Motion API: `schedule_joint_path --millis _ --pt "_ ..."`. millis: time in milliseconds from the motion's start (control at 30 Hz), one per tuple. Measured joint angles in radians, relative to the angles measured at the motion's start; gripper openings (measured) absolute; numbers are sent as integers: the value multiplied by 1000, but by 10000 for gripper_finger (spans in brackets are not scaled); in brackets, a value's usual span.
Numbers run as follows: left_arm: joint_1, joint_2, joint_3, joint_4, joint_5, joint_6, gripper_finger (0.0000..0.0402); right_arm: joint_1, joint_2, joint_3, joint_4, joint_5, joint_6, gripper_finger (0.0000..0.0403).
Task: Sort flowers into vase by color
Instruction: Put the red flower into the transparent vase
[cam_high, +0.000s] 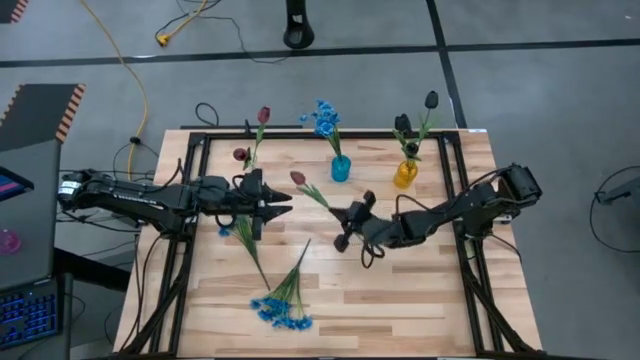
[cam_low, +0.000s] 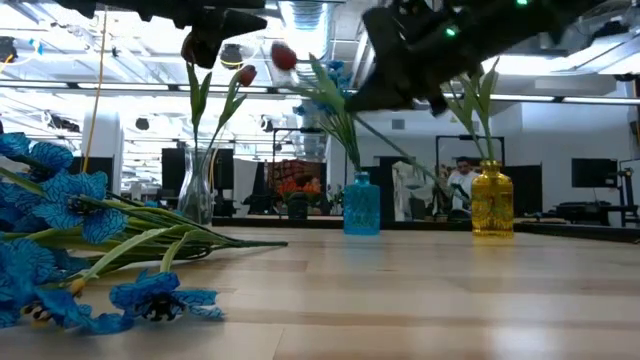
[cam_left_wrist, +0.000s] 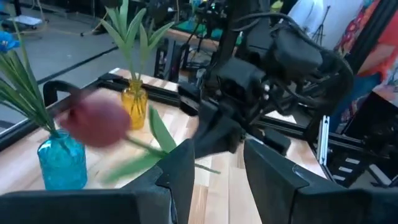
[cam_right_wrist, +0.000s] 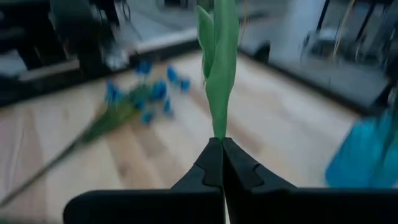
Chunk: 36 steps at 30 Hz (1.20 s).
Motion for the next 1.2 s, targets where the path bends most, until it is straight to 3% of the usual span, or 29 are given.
schedule_joint_path --millis 300,467,867,1200 --pt "-2 61 0 51 -67 15 126 -75 0 1 332 -1 -263 23" --pt "-4 163 0 225 -128 56 126 -91 0 1 423 -3 -326 24" --pt "-4 385 0 622 -242 106 126 -93 0 1 444 -6 -329 25" --pt "2 476 0 751 -335 88 125 -93 0 1 451 -58 -326 25"
